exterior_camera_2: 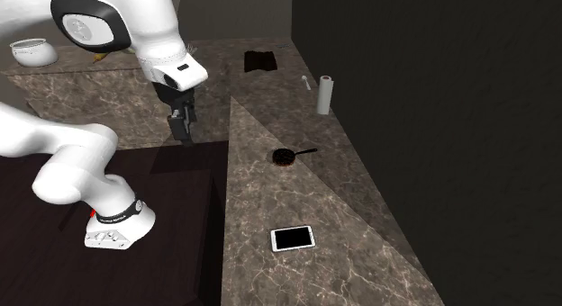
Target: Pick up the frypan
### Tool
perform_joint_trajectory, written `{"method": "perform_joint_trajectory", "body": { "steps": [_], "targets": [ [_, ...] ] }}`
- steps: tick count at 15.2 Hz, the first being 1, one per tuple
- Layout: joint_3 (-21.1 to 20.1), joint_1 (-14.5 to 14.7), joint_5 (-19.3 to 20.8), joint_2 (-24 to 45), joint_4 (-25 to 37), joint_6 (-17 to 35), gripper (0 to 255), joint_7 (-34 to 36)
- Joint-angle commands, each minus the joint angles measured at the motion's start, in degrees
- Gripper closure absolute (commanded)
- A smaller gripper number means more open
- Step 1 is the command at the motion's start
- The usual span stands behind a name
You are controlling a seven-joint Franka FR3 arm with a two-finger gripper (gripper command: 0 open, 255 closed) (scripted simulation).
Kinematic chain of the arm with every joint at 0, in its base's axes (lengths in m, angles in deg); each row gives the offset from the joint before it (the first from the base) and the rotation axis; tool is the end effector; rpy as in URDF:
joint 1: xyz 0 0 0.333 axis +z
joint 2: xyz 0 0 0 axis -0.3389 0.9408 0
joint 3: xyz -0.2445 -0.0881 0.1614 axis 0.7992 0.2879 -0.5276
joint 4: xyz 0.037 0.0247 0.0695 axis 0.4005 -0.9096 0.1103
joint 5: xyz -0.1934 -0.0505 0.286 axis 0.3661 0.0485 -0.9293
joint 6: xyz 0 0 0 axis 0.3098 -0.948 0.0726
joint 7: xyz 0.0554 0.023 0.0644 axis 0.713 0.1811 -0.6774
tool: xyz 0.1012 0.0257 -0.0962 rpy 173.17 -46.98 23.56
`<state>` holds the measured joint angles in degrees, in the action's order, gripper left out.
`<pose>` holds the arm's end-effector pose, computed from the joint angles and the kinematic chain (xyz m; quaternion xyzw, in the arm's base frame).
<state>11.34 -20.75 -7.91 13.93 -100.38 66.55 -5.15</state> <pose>0.2742 -0.0227 0.5289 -0.9990 -0.0177 0.0046 0.0404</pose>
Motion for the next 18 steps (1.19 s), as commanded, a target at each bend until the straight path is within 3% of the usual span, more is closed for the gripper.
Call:
{"method": "perform_joint_trajectory", "body": {
  "steps": [1, 9, 18],
  "targets": [
    [0.00, 0.00, 0.00, 0.00, 0.00, 0.00, 0, 0.00],
    [-3.42, 2.71, -3.57, 14.45, 1.25, 11.92, 0, 3.06],
    [-6.68, 5.29, -6.20, 33.16, 8.38, 22.24, 0, 5.86]
  ]
}}
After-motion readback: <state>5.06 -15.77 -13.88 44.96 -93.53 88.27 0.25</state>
